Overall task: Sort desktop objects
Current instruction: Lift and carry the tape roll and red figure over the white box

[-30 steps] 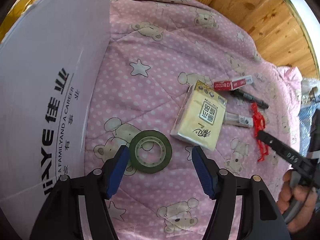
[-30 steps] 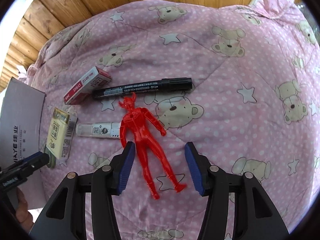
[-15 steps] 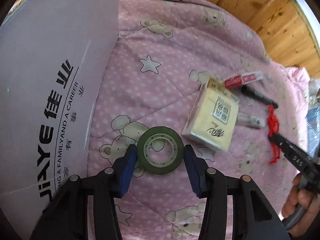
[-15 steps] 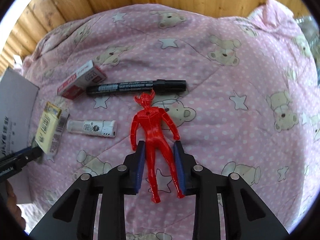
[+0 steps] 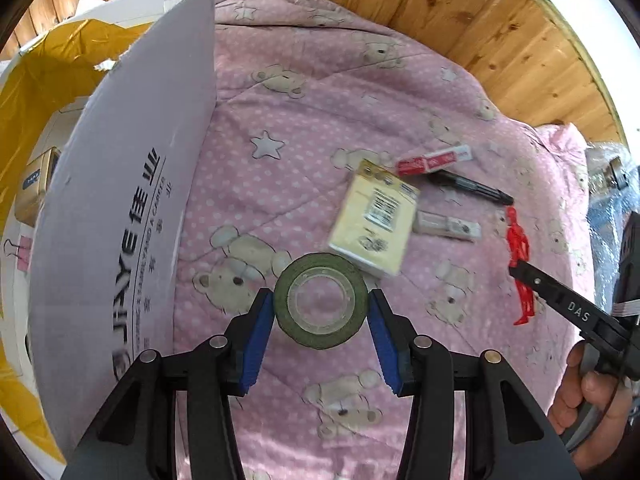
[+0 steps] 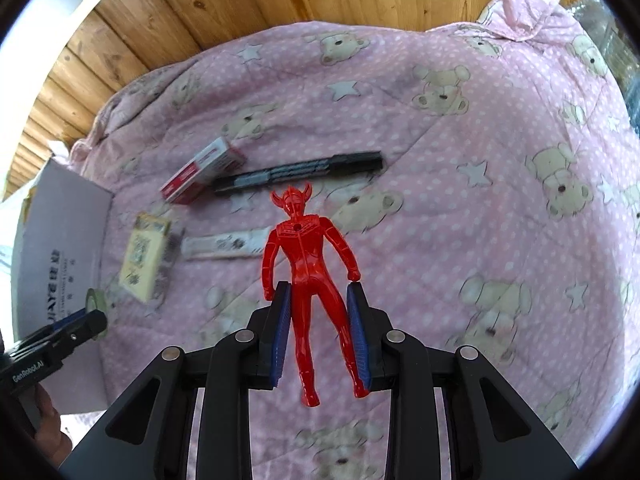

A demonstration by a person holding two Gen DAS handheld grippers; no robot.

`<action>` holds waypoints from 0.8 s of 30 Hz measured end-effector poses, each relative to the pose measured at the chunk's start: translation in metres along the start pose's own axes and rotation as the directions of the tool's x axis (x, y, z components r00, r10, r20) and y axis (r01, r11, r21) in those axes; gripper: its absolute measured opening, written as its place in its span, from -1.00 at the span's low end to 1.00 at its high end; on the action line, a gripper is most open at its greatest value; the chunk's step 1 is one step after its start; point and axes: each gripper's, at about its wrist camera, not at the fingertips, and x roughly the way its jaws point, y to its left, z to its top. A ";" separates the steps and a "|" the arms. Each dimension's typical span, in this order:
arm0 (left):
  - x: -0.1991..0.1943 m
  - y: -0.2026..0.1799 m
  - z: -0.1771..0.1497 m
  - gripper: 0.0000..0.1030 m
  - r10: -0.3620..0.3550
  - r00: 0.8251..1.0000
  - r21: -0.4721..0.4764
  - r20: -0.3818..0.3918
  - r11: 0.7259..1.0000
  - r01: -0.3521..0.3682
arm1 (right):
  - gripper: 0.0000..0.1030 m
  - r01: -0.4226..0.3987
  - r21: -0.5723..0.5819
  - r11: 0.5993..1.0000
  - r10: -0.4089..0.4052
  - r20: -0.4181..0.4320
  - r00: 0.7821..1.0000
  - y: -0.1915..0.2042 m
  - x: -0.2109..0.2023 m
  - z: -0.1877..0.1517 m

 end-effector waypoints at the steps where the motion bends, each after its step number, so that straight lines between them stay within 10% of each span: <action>1: -0.003 -0.002 -0.003 -0.05 -0.006 1.000 0.005 -0.003 1.000 0.006 | -0.43 -0.006 0.002 1.000 0.006 -0.003 1.000 0.002 -0.003 -0.003; 24: -0.084 -0.013 -0.036 -0.05 -0.077 0.992 0.015 0.096 0.997 0.076 | -0.43 -0.092 -0.070 0.993 0.089 -0.036 0.995 0.062 -0.062 -0.066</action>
